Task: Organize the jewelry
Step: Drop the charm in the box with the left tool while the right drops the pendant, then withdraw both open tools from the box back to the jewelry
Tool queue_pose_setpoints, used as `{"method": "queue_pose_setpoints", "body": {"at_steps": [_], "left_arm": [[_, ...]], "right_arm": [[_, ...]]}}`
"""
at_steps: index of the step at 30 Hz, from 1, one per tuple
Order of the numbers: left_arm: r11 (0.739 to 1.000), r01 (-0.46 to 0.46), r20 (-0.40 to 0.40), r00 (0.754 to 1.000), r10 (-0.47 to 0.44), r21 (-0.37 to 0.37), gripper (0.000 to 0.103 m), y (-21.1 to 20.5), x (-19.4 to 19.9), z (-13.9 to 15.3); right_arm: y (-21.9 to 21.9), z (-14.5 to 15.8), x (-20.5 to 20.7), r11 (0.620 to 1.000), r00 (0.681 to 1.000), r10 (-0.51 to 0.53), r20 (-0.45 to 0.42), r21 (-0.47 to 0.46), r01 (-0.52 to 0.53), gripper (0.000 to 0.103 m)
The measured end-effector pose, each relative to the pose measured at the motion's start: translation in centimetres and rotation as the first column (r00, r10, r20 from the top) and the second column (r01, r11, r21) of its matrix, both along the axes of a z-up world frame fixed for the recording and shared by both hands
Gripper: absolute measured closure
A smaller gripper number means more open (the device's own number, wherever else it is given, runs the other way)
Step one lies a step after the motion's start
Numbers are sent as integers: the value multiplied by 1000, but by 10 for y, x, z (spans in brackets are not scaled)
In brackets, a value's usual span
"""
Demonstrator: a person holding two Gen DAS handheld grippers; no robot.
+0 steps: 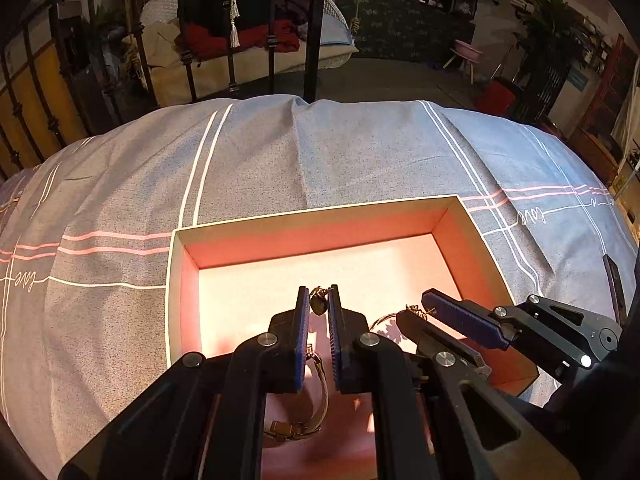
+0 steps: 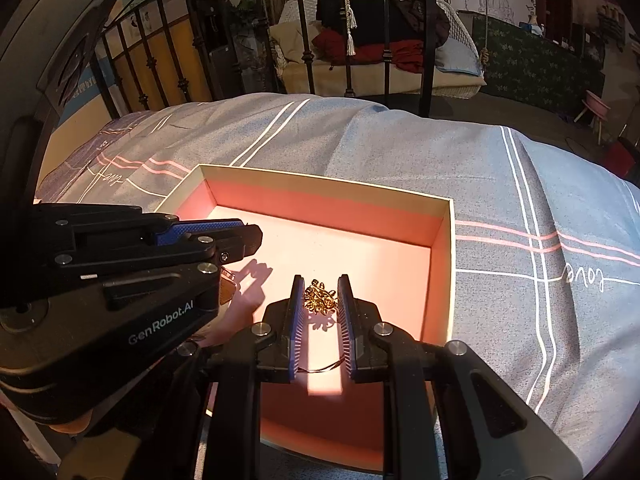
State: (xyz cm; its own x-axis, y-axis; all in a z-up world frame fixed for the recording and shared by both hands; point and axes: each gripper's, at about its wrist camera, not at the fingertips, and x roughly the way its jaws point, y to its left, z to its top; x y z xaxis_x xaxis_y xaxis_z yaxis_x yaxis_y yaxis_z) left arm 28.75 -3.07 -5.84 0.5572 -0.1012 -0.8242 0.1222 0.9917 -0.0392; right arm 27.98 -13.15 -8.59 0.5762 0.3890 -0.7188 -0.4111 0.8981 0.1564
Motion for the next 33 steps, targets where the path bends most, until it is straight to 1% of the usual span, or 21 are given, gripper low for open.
{"method": "queue_pose_setpoints", "body": {"at_steps": [8,13,15,16,18,19,20,21,22,23,25,28,31,33], "left_arm": [[1000,-11,6,1000,11,3,94,-1,-5,2],[1000,-21,-3,1000,21,15,94,0,-7,-1],[1000,-19,3,1000,19,20,93,0,-9,-1],[999,-19,8,1000,19,26,91,0,-11,0],[999,-28,19,999,28,33,80,2,-13,3],[999,-31,26,999,30,28,71,4,-15,6],[999,-33,36,999,32,23,67,5,-18,8],[999,-35,47,998,33,21,66,7,-21,12],[999,-35,55,998,34,20,64,8,-24,15],[999,-36,65,997,35,16,62,10,-28,19],[999,-36,85,996,36,-8,59,15,-40,27],[999,-16,122,992,21,-41,55,20,-70,36],[998,10,156,988,-1,-57,52,23,-109,36],[997,12,157,988,-1,-71,52,25,-135,28]], "right_arm": [[0,0,-4,1000,1000,19,-10,15,-19,85],[5,-5,-7,999,999,39,-31,2,-39,85],[7,-5,-10,999,999,47,-23,-7,-47,85],[7,-5,-12,999,999,48,-21,-11,-48,85],[6,-4,-15,999,999,47,-18,-16,-47,84],[5,-3,-16,999,999,46,-15,-18,-46,79],[4,-1,-19,999,999,49,-7,-17,-50,73],[3,2,-21,999,999,46,2,-18,-46,53],[1,5,-26,999,999,35,22,-20,-35,37],[-3,10,-32,1000,998,24,49,-19,-24,35],[-13,19,-46,1000,997,5,76,1,-5,35],[-36,31,-74,998,993,-45,110,42,41,35],[-61,34,-105,992,990,-89,113,101,78,34],[-74,27,-125,986,990,-109,91,135,96,34]]}}
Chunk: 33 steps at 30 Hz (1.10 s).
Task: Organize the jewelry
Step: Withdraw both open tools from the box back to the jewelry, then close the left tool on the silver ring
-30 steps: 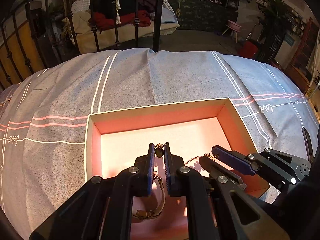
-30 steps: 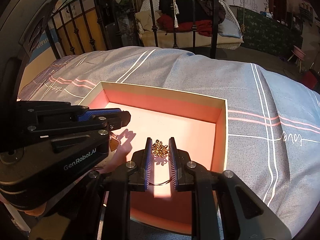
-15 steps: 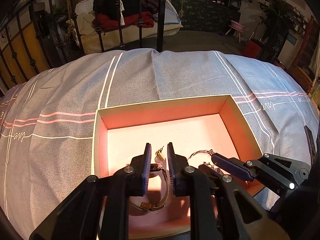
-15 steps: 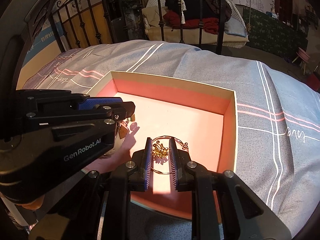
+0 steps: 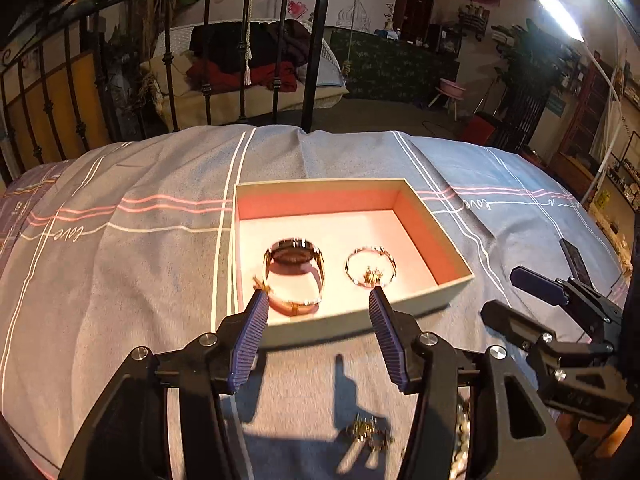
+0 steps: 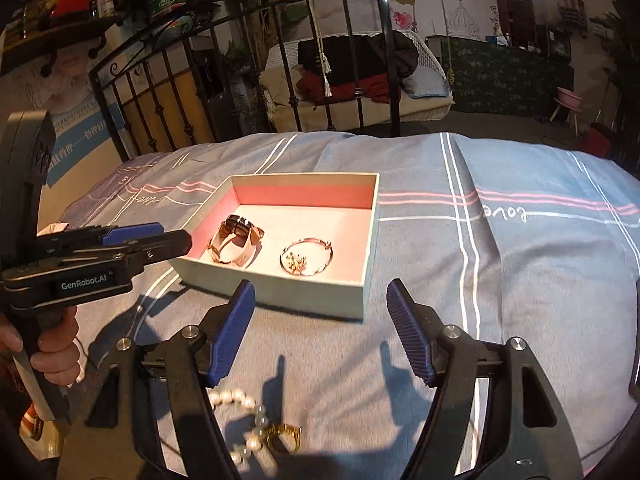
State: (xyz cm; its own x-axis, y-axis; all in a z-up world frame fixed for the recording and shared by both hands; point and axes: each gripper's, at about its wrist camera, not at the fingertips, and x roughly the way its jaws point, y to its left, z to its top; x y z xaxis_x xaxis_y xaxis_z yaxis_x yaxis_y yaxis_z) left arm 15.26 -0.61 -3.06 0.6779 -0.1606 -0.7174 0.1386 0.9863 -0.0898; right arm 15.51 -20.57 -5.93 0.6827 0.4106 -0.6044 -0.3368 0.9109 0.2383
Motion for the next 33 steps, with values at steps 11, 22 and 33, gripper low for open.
{"method": "queue_pose_setpoints", "body": {"at_steps": [11,22,33], "left_arm": [[997,-10,-93,996,3,-75,54,-11,-74,-46],[1000,-20,-93,995,20,-2,76,-34,-61,-61],[999,14,-67,998,-17,-44,86,-12,-81,-64]], "right_arm": [[-3,-52,-68,999,998,6,-64,-44,-9,37],[-4,-54,-74,998,998,12,-55,-63,-16,37],[12,-55,-69,979,998,33,-53,-198,-43,38]]}}
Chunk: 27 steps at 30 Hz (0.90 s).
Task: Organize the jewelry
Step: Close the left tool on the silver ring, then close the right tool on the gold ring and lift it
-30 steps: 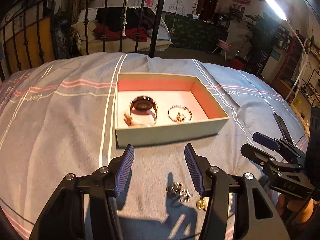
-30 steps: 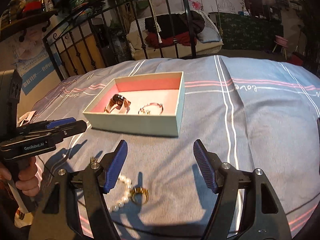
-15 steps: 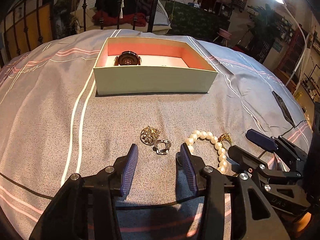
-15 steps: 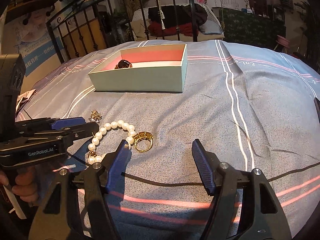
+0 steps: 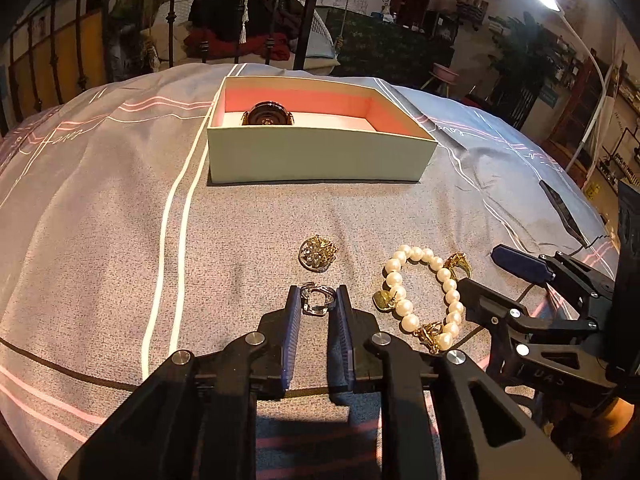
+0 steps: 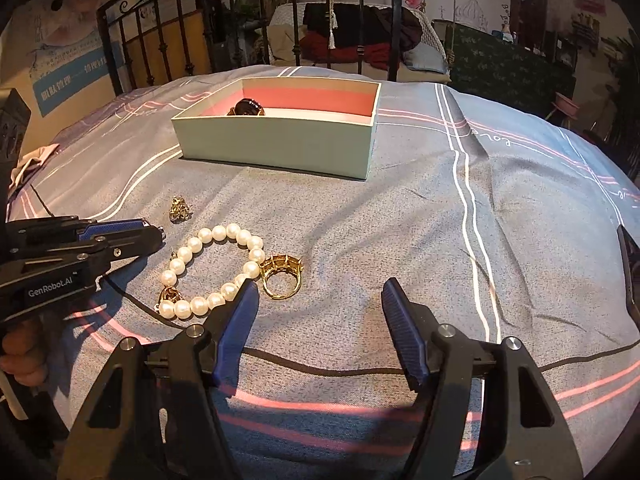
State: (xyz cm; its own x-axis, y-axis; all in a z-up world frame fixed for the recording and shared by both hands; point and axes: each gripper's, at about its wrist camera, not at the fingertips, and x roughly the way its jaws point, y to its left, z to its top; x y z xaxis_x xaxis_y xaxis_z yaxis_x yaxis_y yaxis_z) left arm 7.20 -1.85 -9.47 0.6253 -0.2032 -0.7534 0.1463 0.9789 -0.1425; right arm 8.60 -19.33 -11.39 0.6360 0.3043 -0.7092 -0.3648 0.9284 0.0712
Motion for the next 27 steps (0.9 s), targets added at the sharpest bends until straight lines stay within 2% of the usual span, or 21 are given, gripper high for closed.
{"method": "queue_pose_setpoints", "body": {"at_steps": [3,5,9,12,20,27], "left_arm": [[1000,11,7,1000,-11,-18,86,4,-2,0],[999,12,10,1000,-12,-36,86,7,-2,-1],[999,21,16,1000,-21,-35,86,7,-4,-1],[999,23,19,1000,-23,-23,85,5,-5,-2],[1000,20,31,999,-20,-1,85,2,-6,-4],[1000,10,32,999,-10,1,85,2,-6,-3]], "right_arm": [[7,0,6,999,1000,16,-8,-29,-16,39],[13,0,9,998,999,36,-9,-50,-36,46],[24,1,10,995,997,74,-8,-63,-75,69],[23,0,9,997,997,72,-6,-42,-72,77],[4,0,0,994,999,50,10,93,-51,78],[1,-1,-3,992,999,47,14,116,-48,78]]}}
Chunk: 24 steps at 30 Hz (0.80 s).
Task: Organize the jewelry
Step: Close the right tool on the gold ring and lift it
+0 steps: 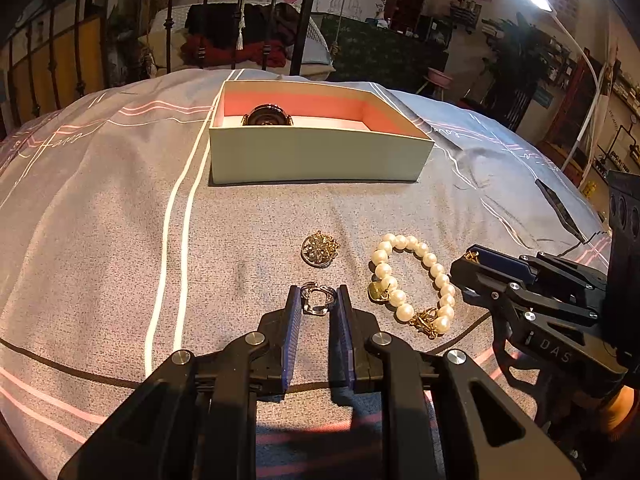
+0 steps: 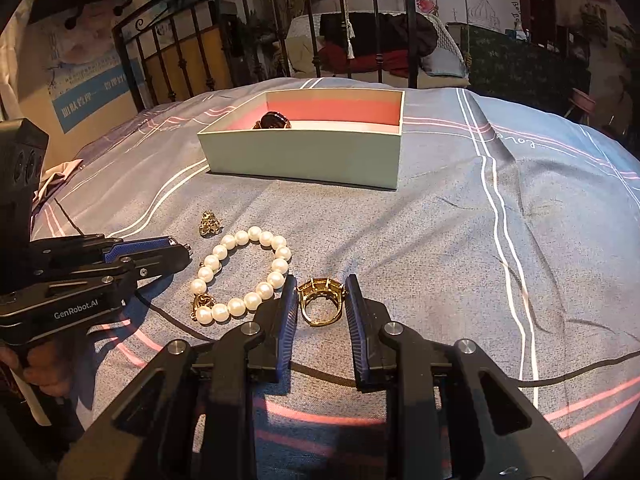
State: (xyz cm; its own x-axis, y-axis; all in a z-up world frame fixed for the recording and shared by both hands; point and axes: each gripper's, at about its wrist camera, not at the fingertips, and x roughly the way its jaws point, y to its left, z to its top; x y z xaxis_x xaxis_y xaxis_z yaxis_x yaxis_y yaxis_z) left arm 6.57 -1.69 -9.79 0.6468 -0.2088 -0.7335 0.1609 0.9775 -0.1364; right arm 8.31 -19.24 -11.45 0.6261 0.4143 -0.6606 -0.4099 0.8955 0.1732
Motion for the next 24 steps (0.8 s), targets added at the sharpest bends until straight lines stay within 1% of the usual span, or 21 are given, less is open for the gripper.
{"method": "queue_pose_setpoints", "body": {"at_steps": [19,24], "left_arm": [[1000,-10,17,1000,9,9,85,-2,-2,9],[1000,-13,26,1000,12,12,85,-3,-1,14]], "right_arm": [[-8,-1,-1,999,1000,-16,-1,48,16,77],[-9,4,1,998,1000,-23,-2,59,23,77]]}}
